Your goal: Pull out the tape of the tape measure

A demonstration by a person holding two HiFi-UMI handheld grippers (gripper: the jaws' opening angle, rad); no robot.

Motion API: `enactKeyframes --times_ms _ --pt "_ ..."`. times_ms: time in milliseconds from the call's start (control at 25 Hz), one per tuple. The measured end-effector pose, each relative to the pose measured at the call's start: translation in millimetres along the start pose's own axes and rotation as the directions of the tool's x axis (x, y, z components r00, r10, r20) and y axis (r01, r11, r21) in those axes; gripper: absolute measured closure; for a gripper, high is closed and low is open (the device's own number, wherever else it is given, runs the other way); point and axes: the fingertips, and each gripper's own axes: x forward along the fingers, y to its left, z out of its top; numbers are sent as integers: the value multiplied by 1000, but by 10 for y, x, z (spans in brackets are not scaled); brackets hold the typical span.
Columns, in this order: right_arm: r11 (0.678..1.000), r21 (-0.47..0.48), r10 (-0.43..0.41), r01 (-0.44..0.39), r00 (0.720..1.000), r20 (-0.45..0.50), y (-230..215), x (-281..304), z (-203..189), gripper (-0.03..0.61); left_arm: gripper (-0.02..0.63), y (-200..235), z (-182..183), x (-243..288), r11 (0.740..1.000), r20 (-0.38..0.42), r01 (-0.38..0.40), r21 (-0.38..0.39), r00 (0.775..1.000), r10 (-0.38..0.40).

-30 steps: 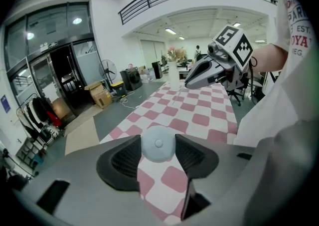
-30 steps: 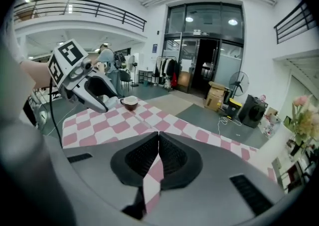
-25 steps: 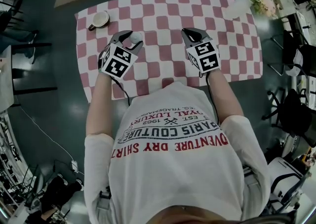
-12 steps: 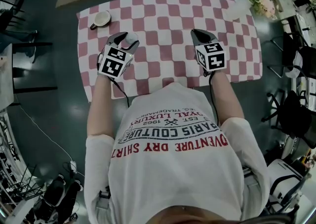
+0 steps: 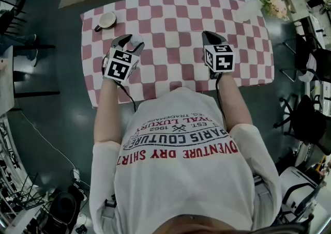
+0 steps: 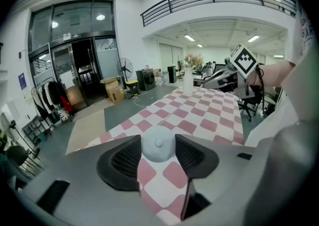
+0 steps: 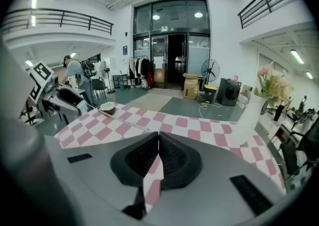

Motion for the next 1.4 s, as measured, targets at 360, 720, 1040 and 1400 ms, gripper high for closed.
enactKeyframes --times_ms 360,720,1040,1400 --pt "999 42 -14 14 1000 17 -151 -31 30 546 383 217 9 -122 998 20 -42 -52 999 43" --pt "994 59 -91 89 996 25 -448 -43 64 546 383 258 -56 -96 997 10 -55 -61 998 56" --pt "988 121 -97 93 995 28 -551 -78 -5 546 383 447 48 -204 989 50 -124 -74 991 128" --pt "988 105 -120 116 992 26 -670 -70 1 546 383 418 24 -172 991 50 -102 -84 993 106"
